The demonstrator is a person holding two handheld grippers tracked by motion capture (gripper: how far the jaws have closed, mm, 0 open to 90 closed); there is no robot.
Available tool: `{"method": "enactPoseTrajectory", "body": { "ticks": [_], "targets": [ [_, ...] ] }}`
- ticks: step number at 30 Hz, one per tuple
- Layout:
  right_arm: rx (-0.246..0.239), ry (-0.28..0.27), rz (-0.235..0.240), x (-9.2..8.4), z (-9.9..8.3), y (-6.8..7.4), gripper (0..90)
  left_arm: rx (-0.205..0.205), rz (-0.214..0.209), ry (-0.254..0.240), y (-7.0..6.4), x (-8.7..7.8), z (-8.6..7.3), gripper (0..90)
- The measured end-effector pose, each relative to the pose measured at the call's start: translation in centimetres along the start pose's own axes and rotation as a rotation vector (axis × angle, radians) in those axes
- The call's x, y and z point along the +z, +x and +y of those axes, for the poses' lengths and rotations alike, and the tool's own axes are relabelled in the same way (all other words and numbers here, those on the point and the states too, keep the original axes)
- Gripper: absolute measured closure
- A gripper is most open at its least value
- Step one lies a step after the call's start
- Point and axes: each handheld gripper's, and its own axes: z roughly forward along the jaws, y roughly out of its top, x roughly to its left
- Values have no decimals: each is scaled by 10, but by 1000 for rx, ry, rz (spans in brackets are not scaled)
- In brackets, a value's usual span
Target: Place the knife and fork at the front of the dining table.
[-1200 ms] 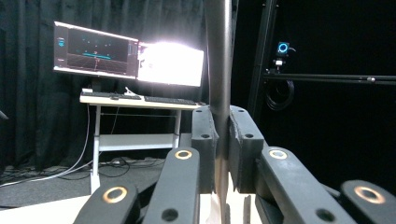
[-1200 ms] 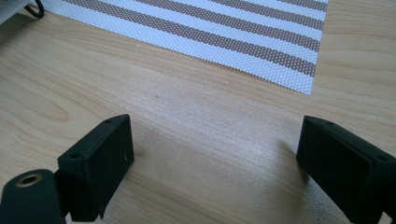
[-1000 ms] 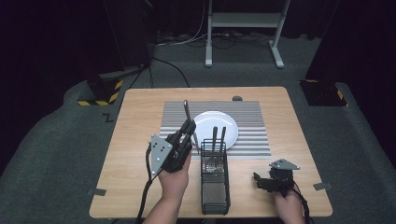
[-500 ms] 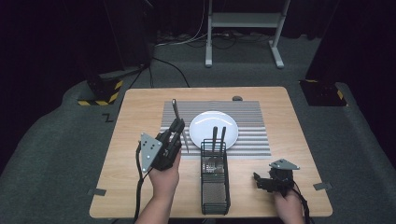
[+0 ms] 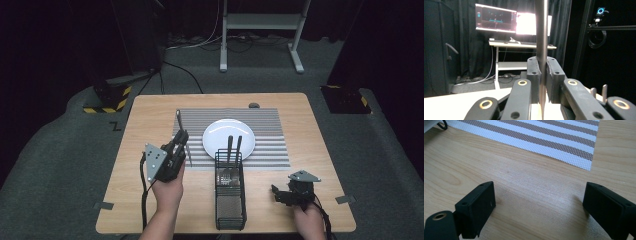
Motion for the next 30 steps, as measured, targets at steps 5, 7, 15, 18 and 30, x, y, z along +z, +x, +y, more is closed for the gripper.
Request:
{"method": "enactPoseTrajectory", "body": {
  "ticks": [5, 7, 15, 18, 30],
  "targets": [
    [0, 0, 0, 0, 0, 0, 105, -11, 14, 26, 7, 3, -10, 821],
    [0, 0, 1, 0, 0, 0, 105, -16, 19, 35, 9, 4, -15, 821],
    [0, 0, 1, 0, 0, 0, 105, 6, 26, 59, 18, 10, -29, 821],
    [1, -2, 1, 0, 0, 0, 106, 8, 30, 73, 20, 13, -32, 821],
    [0, -2, 2, 0, 0, 0, 108, 17, 58, 167, 27, 35, -49, 822]
  ]
}}
